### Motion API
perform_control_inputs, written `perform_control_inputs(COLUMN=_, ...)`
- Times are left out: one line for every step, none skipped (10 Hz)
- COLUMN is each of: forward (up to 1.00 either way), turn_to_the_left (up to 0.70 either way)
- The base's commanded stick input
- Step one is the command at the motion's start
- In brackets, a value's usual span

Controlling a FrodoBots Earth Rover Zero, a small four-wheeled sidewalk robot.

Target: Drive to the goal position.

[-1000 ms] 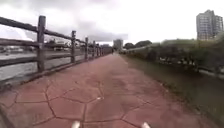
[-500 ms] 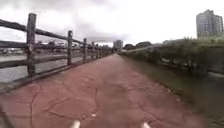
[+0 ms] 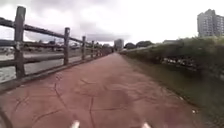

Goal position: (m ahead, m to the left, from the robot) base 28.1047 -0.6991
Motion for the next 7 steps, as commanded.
perform_control_inputs(forward=0.7, turn_to_the_left=0.0)
perform_control_inputs(forward=0.7, turn_to_the_left=0.0)
perform_control_inputs(forward=0.7, turn_to_the_left=0.0)
perform_control_inputs(forward=0.7, turn_to_the_left=0.0)
perform_control_inputs(forward=0.7, turn_to_the_left=0.0)
perform_control_inputs(forward=0.7, turn_to_the_left=0.0)
perform_control_inputs(forward=0.7, turn_to_the_left=0.0)
